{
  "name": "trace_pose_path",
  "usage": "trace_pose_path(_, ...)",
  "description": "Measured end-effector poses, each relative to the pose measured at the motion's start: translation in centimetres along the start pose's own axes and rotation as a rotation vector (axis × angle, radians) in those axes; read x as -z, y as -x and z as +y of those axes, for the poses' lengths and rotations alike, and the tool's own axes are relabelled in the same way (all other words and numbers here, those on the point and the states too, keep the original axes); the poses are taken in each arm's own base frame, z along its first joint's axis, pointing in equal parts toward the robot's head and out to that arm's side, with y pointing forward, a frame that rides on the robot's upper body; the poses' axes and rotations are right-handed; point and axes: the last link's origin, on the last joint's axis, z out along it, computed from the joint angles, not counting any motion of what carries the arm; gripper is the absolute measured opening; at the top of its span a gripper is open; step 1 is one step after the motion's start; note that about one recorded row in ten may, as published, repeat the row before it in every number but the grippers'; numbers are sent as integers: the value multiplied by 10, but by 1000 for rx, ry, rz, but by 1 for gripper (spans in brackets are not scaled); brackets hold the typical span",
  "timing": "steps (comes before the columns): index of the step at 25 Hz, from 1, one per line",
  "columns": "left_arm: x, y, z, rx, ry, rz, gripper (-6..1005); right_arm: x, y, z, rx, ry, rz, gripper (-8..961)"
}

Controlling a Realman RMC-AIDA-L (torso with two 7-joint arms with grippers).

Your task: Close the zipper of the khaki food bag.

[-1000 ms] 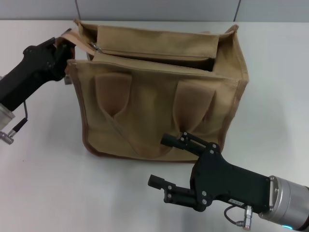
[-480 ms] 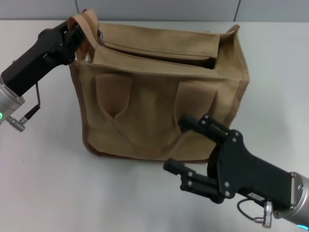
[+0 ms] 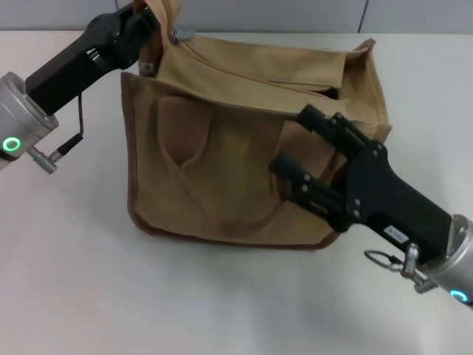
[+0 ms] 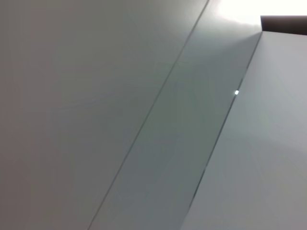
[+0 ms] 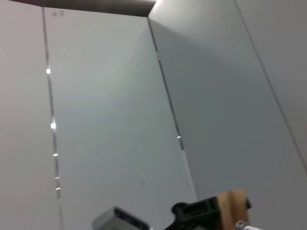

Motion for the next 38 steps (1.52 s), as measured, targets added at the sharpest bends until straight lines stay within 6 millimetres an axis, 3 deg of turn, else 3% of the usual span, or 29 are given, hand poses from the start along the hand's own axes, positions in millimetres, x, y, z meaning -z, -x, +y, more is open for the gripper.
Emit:
trace_pose_path(6,-5,1,0,2,5,-8,41,-12,10,-4,180,-54,-87,789)
trace_pose_path(12,-5,1,1,7,10,-6,45,-34,18,-10,656,-163,-123,789)
trace_pose_path(17,-7,0,2,14,19,-1,49,-48,27,-22,843,-274,-134,789)
trace_pose_path(27,-18,-3,3,25,49,-1,56,-77,17,-30,1068,-253,-10,790)
trace_pose_path(38,-26,0,6,42,70,1,63,-95,11,-34,1194,-253,77,789)
